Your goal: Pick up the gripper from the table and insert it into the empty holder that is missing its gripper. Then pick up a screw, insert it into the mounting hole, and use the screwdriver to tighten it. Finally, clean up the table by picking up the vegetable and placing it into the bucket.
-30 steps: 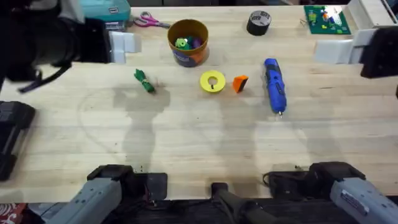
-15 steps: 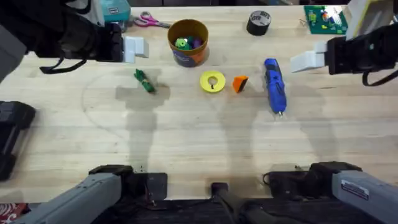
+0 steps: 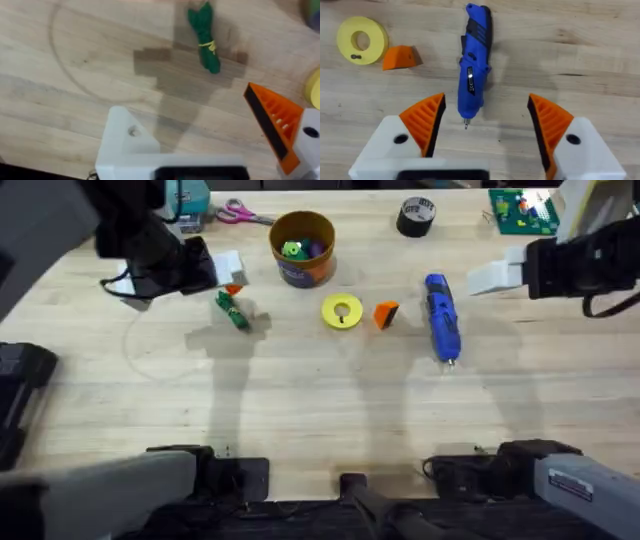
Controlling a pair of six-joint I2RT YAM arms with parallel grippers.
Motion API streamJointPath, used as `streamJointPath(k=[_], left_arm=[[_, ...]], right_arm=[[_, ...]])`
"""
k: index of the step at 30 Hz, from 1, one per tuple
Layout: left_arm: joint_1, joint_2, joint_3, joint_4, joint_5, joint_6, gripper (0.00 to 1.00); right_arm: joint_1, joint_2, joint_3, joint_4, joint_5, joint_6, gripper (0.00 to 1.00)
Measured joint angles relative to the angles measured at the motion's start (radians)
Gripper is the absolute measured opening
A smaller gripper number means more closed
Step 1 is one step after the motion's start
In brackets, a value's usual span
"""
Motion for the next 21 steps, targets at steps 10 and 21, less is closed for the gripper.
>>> streamJointPath(k=[10,21], left_arm=[[0.075,0.245,0.061,0.118,0.123,-0.176,0.988],[0.095,0.398,0.062,0.161,0.166,-0.230,0.987]], right_arm=[[0.000,0.000,0.000,0.001,0.000,0.000,0.997],[0.000,0.000,0.000,0.001,0.000,0.000,0.997]])
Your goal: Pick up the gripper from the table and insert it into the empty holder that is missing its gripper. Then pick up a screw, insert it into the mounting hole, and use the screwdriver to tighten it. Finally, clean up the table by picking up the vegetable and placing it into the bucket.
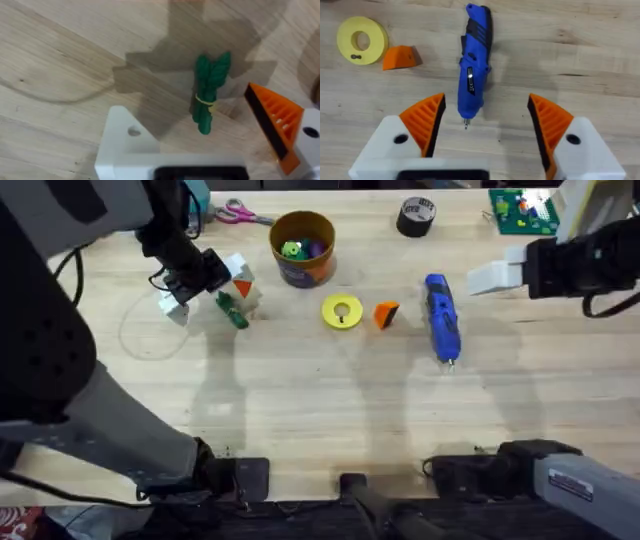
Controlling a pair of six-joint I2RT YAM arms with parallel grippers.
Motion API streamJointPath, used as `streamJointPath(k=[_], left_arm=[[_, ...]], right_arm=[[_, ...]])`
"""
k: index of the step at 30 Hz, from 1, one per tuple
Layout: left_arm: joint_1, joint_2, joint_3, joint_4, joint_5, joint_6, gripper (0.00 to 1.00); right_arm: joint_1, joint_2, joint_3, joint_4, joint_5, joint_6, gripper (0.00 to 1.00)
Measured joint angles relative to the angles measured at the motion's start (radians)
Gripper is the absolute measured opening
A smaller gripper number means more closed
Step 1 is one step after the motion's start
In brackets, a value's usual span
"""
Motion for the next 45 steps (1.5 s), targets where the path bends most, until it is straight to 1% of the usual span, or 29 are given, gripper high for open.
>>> streamJointPath(k=[1,5,7,10,12,14,15,16,17,28,32,35,40,45], left_arm=[[0.000,0.008,0.000,0.000,0.000,0.000,0.996],[0.000,0.029,0.000,0.000,0.000,0.000,0.939],[0.000,0.032,0.000,0.000,0.000,-0.001,0.875],[0.000,0.032,0.000,0.000,-0.001,-0.004,0.729],[0.000,0.032,0.000,-0.002,-0.001,-0.006,0.538],[0.000,0.032,0.000,-0.003,0.000,0.000,0.254],[0.000,0.032,0.000,-0.004,-0.001,0.001,0.082],[0.000,0.032,0.000,-0.004,-0.001,0.004,0.028],[0.000,0.032,0.000,-0.004,0.000,0.004,0.013],[0.000,0.032,0.000,-0.004,0.000,0.004,0.013],[0.000,0.005,0.000,-0.006,0.001,0.004,0.013],[0.000,-0.064,0.000,-0.021,0.004,0.004,0.013],[0.000,-0.239,0.000,-0.076,0.009,0.004,0.013],[0.000,-0.409,0.000,-0.114,0.011,0.036,0.013]], right_arm=[[0.000,0.000,0.000,0.000,0.000,0.000,0.997],[0.000,0.000,0.000,0.000,0.000,0.000,0.996],[0.000,0.000,0.000,0.000,0.000,0.000,0.997],[0.000,0.000,0.000,0.000,0.000,0.000,0.997],[0.000,0.000,0.000,0.000,0.000,0.000,0.997],[0.000,0.000,0.000,0.000,0.000,0.000,0.996],[0.000,0.000,0.000,0.000,0.000,0.000,0.998],[0.000,0.000,0.000,0.000,0.000,0.000,0.997],[0.000,0.000,0.000,0.000,0.000,0.000,0.996],[0.000,0.000,0.000,0.000,0.000,0.000,0.997],[0.000,0.000,0.000,0.000,0.000,0.000,0.997],[0.000,0.000,0.000,0.000,0.000,0.000,0.997],[0.000,0.000,0.000,0.000,0.000,0.000,0.997],[0.000,0.000,0.000,0.000,0.001,0.000,0.997]])
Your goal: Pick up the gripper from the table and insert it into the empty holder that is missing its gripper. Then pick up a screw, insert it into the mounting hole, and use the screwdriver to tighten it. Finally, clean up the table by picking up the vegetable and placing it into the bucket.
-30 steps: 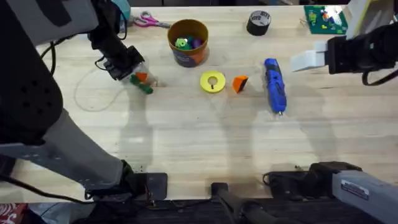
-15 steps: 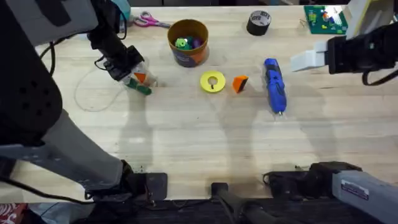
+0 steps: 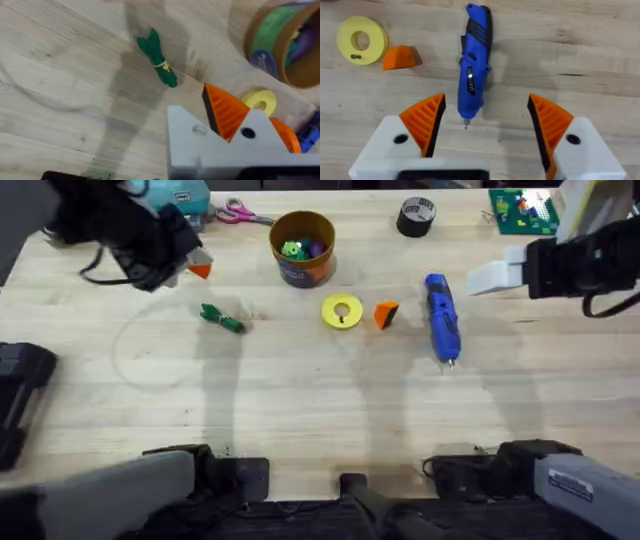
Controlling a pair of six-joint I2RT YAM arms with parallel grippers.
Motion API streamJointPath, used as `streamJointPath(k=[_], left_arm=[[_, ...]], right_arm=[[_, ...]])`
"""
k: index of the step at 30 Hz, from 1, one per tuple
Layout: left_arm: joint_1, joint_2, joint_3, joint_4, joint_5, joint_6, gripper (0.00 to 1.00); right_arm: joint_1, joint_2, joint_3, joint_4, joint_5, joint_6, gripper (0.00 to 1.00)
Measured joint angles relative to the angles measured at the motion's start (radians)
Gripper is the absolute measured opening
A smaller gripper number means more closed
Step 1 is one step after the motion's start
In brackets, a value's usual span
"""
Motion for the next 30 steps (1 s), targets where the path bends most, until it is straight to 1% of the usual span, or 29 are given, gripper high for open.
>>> streamJointPath(k=[4,9,11,16,24,25,28,30], left_arm=[[0.000,-0.106,0.000,-0.043,0.000,0.037,0.013],[0.000,-0.210,0.000,-0.075,0.000,0.120,0.013],[0.000,-0.242,0.000,-0.079,0.000,0.141,0.013],[0.000,-0.279,0.000,-0.081,-0.001,0.176,0.013],[0.000,-0.280,0.000,-0.081,0.000,0.196,0.014],[0.000,-0.279,0.000,-0.081,-0.002,0.203,0.091],[0.000,-0.280,0.000,-0.081,-0.001,0.204,0.580],[0.000,-0.279,0.000,-0.081,-0.001,0.205,0.875]], right_arm=[[0.000,0.000,0.000,0.000,0.000,0.000,0.996],[0.000,0.000,0.000,0.000,0.000,0.000,0.997],[0.000,0.000,0.000,0.000,0.000,0.000,0.997],[0.000,0.000,0.000,0.000,0.000,0.000,0.997],[0.000,0.000,0.000,-0.002,0.000,0.000,0.997],[0.000,0.000,0.000,-0.004,0.000,0.000,0.997],[0.000,0.000,0.000,-0.006,0.000,0.000,0.997],[0.000,0.000,0.000,-0.006,0.000,0.000,0.997]])
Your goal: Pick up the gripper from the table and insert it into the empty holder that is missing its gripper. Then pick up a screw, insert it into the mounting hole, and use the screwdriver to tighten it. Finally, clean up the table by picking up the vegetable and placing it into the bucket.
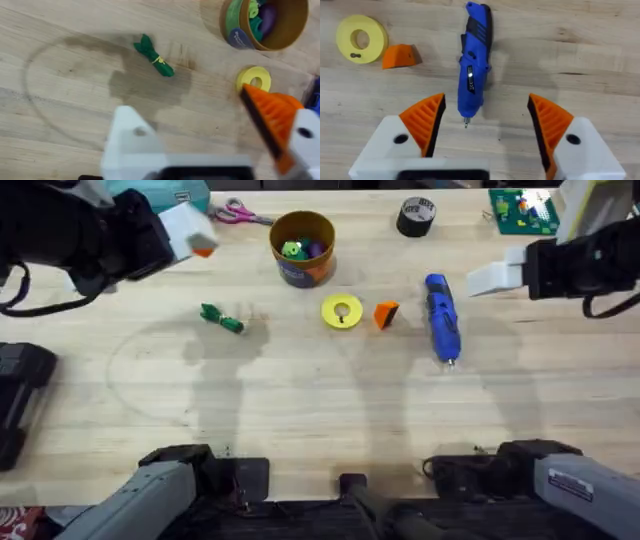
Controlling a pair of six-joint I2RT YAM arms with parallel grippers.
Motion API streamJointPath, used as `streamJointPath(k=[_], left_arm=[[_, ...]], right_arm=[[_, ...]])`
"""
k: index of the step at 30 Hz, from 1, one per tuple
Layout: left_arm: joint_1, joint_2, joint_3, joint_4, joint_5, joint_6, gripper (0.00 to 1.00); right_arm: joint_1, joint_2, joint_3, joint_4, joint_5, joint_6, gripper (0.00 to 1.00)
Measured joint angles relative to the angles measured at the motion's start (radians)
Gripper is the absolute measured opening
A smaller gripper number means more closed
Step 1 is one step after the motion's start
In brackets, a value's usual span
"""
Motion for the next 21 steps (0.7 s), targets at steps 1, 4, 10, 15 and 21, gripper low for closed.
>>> streamJointPath(k=[1,4,10,15,21], left_arm=[[0.000,0.000,0.000,0.000,0.001,-0.001,0.959],[0.000,0.000,0.000,0.000,0.000,0.000,0.985],[0.000,0.000,0.000,0.017,0.000,0.013,0.985],[0.000,0.000,0.000,0.040,0.005,0.122,0.985],[-0.001,0.000,0.000,0.096,0.072,0.367,0.986]], right_arm=[[0.000,0.000,0.000,0.000,0.000,0.000,0.996],[0.000,0.000,0.000,0.000,0.000,0.000,0.997],[0.000,0.000,0.000,0.000,0.000,0.000,0.996],[0.000,0.000,0.000,0.000,0.000,0.000,0.998],[0.000,0.000,0.000,0.000,0.000,0.000,0.997]])
